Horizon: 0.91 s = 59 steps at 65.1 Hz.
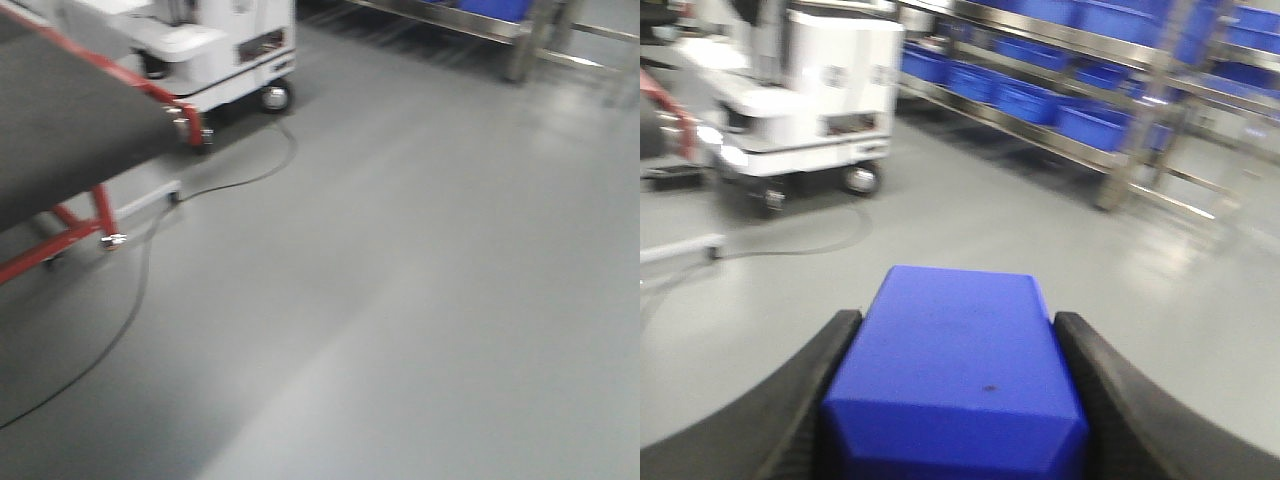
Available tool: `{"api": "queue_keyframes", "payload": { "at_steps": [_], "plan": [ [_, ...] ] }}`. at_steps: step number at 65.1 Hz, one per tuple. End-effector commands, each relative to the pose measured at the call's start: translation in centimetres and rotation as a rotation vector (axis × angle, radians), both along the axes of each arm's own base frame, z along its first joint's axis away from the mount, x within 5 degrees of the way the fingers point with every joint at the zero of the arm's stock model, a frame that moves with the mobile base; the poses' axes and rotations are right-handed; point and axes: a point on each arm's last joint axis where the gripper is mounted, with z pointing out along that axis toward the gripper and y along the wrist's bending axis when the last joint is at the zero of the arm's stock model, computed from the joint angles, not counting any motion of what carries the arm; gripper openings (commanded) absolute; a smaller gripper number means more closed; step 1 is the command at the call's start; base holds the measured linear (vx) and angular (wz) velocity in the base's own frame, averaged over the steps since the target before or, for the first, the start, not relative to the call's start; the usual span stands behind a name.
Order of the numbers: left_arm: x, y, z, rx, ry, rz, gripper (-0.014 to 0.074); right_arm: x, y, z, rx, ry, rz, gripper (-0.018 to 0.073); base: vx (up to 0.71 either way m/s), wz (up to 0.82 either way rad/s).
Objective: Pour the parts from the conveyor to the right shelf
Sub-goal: 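Drive away from the conveyor holding the block in the right gripper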
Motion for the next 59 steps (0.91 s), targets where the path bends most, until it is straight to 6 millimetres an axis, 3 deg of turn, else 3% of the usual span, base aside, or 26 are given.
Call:
{"api": "queue_keyframes", "payload": {
  "at_steps": [1,35,59],
  "plan": [
    [0.1,0.01,1.29,-0.012,-0.082,0.002,-0.0006,0.19,-0.11,1.39,-0.004,-0.083,-0.015,-0.0004,-0.34,-0.87],
    [0.1,-0.01,1.29,-0.012,-0.082,-0.002,-0.0006,0.19,-0.11,1.39,-0.004,-0.083,-0.015,-0.0004,-0.27,-0.94],
    [0.1,-0.01,1.29,-0.012,-0.082,-0.002,-0.0006,0.19,-0.11,1.39,-0.004,-0.083,-0.015,-0.0004,-0.11,-0.47]
  ]
}}
